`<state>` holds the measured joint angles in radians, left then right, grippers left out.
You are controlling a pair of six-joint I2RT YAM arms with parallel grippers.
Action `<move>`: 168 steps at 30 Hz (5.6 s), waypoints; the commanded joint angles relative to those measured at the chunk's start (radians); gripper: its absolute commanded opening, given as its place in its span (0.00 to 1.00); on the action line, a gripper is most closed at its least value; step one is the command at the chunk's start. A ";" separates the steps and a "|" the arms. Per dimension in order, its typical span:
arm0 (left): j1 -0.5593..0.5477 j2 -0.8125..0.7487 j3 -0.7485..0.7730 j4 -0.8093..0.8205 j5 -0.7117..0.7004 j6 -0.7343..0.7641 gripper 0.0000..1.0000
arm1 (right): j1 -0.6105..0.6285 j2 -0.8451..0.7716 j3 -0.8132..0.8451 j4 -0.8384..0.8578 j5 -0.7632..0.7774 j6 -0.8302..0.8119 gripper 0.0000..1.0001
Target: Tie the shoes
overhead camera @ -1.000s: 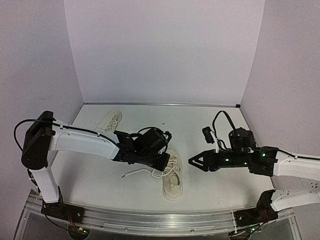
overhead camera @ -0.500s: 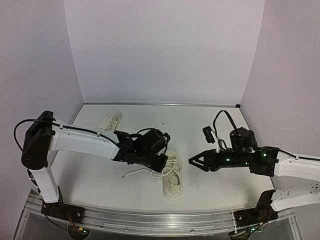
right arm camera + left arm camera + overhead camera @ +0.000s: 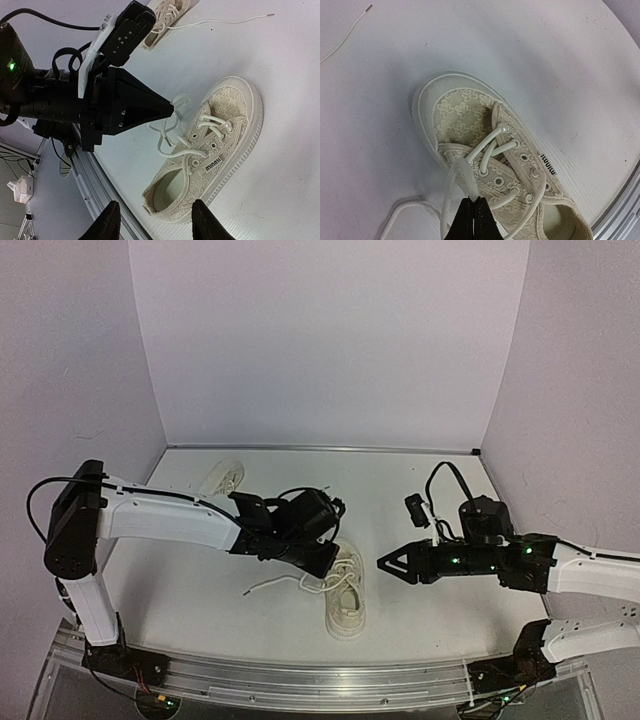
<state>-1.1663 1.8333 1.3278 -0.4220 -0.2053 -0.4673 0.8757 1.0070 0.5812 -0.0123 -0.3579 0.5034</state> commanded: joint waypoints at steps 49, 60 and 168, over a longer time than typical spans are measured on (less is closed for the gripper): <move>-0.138 -0.288 -0.368 0.213 0.200 -0.199 0.35 | 0.061 -0.009 -0.015 0.050 0.000 0.002 0.46; -0.182 -0.189 -0.429 0.410 0.112 -0.322 0.32 | 0.061 -0.030 -0.032 0.049 0.012 0.009 0.46; -0.177 -0.238 -0.220 0.462 0.090 -0.286 0.00 | 0.094 0.005 -0.128 0.301 -0.145 0.098 0.48</move>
<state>-1.3498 1.6047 1.0614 0.0341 -0.1061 -0.7582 0.9572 0.9751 0.4408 0.2261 -0.4890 0.6055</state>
